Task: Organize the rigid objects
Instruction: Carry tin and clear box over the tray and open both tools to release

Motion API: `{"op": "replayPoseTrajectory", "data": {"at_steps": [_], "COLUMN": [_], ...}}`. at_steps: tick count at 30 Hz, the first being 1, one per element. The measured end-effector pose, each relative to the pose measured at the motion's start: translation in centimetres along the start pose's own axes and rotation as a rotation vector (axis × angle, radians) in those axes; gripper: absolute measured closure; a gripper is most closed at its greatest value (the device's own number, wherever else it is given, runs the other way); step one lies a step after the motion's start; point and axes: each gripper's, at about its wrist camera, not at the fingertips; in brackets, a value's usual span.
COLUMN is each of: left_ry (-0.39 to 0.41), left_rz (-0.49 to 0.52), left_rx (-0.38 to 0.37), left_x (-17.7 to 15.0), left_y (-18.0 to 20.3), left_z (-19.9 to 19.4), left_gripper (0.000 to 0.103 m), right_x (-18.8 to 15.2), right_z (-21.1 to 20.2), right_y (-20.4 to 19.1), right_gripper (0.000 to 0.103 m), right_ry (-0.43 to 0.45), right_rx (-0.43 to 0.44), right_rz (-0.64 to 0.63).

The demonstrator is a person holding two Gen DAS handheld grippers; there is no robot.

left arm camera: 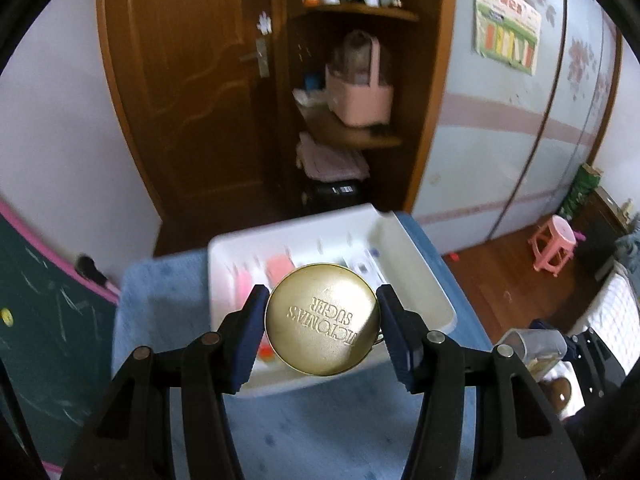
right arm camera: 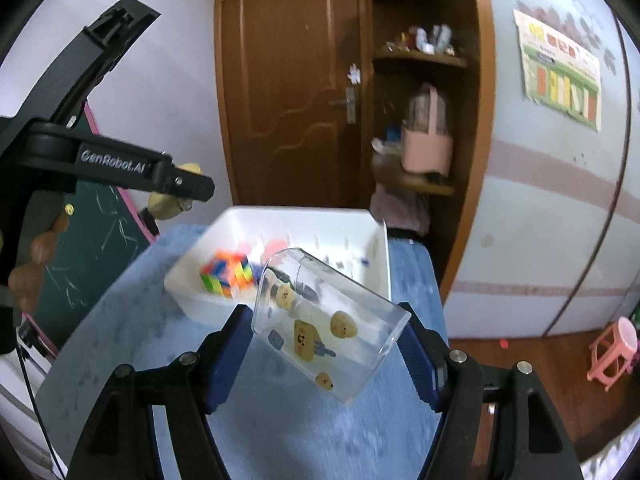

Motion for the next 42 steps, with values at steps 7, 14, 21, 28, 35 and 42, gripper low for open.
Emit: {"op": "replayPoseTrajectory", "data": {"at_steps": [7,14,21,28,35,42], "left_ry": [0.025,-0.105,-0.179,-0.240,-0.272,-0.279], "left_rz": [0.019,0.020,0.083,0.096,0.073,0.037], "left_rx": [0.060,0.099,0.128,0.128,0.109,0.124], "left_x": [4.1,4.9,3.1,1.9,1.1,0.9], "left_y": [-0.9,-0.6,0.9,1.5,1.6,0.6], "left_z": [3.0,10.4,15.5,18.2,18.2,16.9], "left_gripper": [0.044,0.044,0.044,0.044,0.018,0.015], "right_x": [6.5,11.5,10.0,8.1,6.4,5.0], "right_z": [3.7,9.4,13.8,16.8,18.8,18.6], "right_y": [-0.4,0.8,1.5,1.9,1.7,0.7], "right_gripper": [0.031,0.031,0.031,0.030,0.030,0.029], "right_ry": [0.019,-0.024,-0.127,-0.215,-0.314,-0.373], "right_rx": [-0.035,-0.105,-0.125,-0.143,-0.121,-0.042], "right_rz": [-0.024,0.068,0.132,0.143,0.129,0.140]}}
Point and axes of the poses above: each gripper's, at about its wrist camera, not at the fingertips, and z roughly the way its jaws point, y to its right, x to its top, and after that the axes turned 10 degrees about x, right-handed
